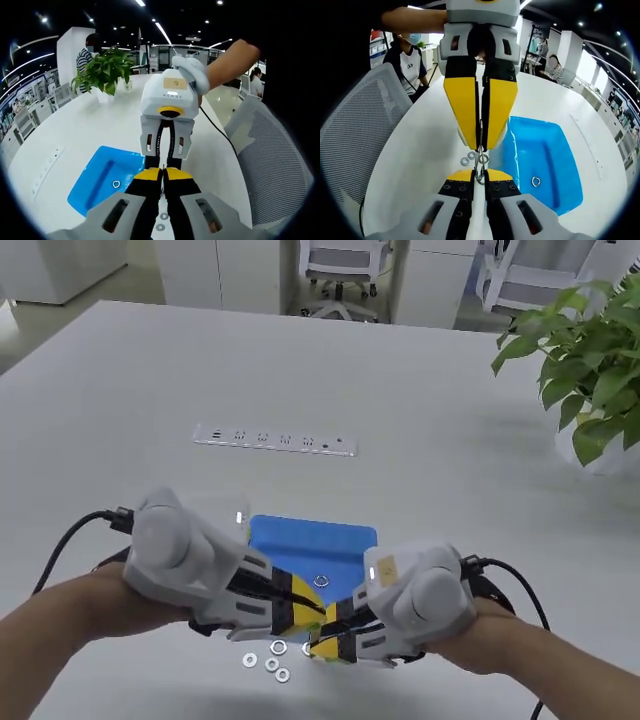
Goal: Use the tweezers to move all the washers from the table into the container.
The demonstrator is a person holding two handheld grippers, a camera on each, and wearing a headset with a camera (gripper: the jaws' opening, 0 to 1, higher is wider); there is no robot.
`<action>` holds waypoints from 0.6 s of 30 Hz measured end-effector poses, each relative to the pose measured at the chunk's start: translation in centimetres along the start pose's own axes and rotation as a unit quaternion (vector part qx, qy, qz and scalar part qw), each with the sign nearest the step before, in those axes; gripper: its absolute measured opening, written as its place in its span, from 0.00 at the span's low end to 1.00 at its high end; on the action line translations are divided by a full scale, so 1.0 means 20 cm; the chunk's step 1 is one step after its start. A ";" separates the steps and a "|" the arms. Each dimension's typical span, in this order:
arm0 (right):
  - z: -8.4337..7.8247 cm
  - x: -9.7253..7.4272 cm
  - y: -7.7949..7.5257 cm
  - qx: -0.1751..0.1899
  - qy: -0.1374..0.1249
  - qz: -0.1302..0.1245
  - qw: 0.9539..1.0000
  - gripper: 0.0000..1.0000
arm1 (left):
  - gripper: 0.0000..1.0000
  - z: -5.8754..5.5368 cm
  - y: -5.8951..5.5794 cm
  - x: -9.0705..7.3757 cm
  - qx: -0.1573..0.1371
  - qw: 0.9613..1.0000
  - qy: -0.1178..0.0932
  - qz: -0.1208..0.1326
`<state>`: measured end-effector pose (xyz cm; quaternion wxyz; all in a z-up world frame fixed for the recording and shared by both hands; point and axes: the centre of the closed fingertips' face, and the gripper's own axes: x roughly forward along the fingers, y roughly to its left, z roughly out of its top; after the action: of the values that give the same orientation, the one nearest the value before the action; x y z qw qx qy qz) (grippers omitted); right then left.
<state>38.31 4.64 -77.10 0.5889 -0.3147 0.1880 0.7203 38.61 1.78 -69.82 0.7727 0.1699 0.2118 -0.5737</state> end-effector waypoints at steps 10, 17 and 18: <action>0.02 -0.01 -0.01 0.012 -0.008 -0.004 1.000 0.09 | 0.12 -0.01 0.00 -0.01 0.003 1.000 0.010 0.003; 0.04 -0.02 0.00 0.016 -0.010 -0.003 1.000 0.09 | 0.26 -0.01 0.00 -0.04 -0.011 1.000 0.004 0.010; 0.04 -0.03 0.00 0.016 -0.010 -0.002 1.000 0.09 | 0.27 -0.01 0.00 -0.05 -0.013 1.000 0.004 0.010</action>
<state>38.10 4.77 -76.18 0.5974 -0.2979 0.1930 0.7191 38.32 2.62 -69.52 0.7797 0.1642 0.2206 -0.5625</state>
